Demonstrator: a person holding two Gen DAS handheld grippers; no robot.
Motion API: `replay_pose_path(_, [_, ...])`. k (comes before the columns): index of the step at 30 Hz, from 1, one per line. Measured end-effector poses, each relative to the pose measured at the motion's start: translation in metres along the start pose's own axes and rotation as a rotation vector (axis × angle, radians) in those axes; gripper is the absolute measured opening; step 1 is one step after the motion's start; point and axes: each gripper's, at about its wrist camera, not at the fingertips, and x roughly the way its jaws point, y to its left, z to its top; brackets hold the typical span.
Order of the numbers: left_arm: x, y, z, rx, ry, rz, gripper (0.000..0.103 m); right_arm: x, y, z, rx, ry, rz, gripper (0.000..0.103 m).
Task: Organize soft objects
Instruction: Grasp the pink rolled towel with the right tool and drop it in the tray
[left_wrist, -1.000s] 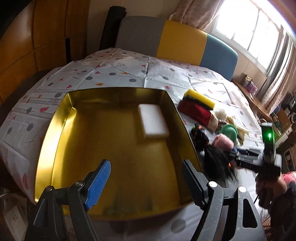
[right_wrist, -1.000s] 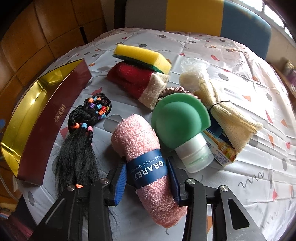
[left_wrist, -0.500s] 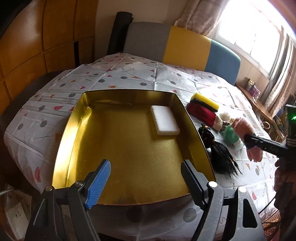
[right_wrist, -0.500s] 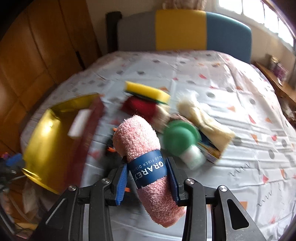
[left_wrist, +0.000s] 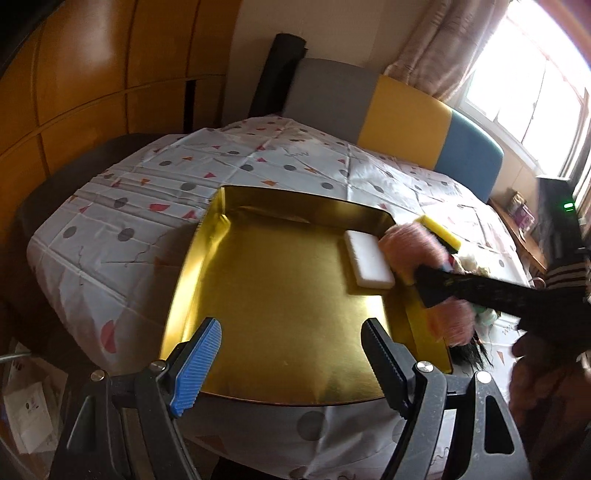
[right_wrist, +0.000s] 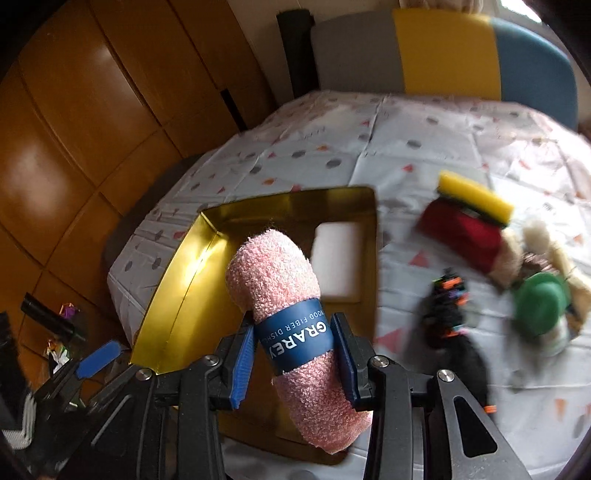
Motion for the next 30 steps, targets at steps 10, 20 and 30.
replay_pose_path(10, [0.006, 0.011, -0.003, -0.01, 0.012, 0.016, 0.079, 0.052, 0.012, -0.009, -0.006, 0.084, -0.092, 0.052])
replay_pose_path(20, [0.002, -0.005, -0.004, 0.043, -0.001, 0.017, 0.079, 0.005, 0.006, -0.007, -0.074, -0.048, -0.087, 0.061])
replay_pose_path(30, [-0.006, -0.032, -0.003, 0.123, -0.018, 0.009, 0.079, -0.031, -0.018, -0.016, -0.103, -0.129, -0.174, 0.067])
